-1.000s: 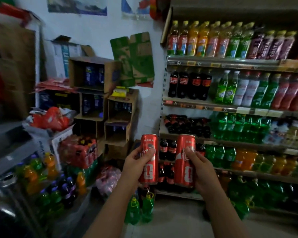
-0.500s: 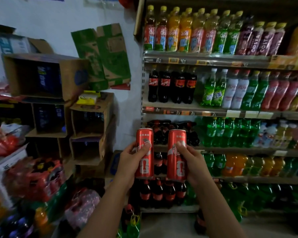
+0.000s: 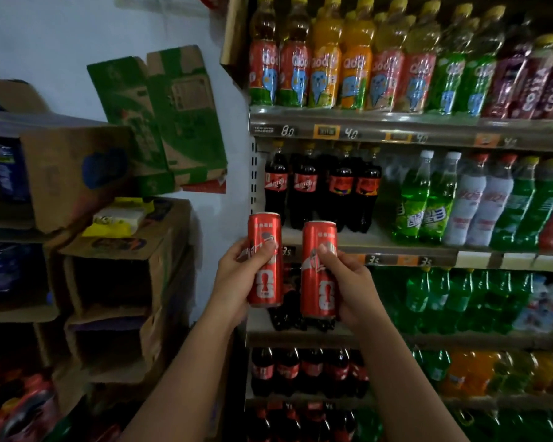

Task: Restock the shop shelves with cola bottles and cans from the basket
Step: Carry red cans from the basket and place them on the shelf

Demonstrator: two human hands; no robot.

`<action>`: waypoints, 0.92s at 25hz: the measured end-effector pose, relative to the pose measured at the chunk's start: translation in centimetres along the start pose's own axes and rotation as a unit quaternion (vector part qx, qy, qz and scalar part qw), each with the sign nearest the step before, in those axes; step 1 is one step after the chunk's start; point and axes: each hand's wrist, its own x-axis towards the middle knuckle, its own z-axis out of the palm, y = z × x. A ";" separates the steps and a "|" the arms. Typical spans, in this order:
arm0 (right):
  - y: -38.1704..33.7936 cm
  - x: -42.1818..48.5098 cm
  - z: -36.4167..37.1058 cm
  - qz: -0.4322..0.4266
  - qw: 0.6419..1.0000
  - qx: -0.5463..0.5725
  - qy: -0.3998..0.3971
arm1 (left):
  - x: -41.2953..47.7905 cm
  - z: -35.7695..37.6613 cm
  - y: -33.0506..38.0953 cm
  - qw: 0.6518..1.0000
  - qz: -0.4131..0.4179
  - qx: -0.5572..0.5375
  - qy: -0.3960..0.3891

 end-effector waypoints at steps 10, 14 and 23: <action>-1.4 15.2 1.8 -0.099 0.995 -0.010 -0.017 | 16.4 0.5 2.0 0.994 0.042 0.030 -0.096; -1.2 19.9 1.1 -0.150 0.988 -0.014 -0.006 | 20.9 0.5 1.4 0.992 0.061 0.027 -0.106; 1.6 24.4 0.0 -0.175 0.983 -0.058 0.011 | 24.2 -0.2 -1.4 0.992 0.060 0.046 -0.096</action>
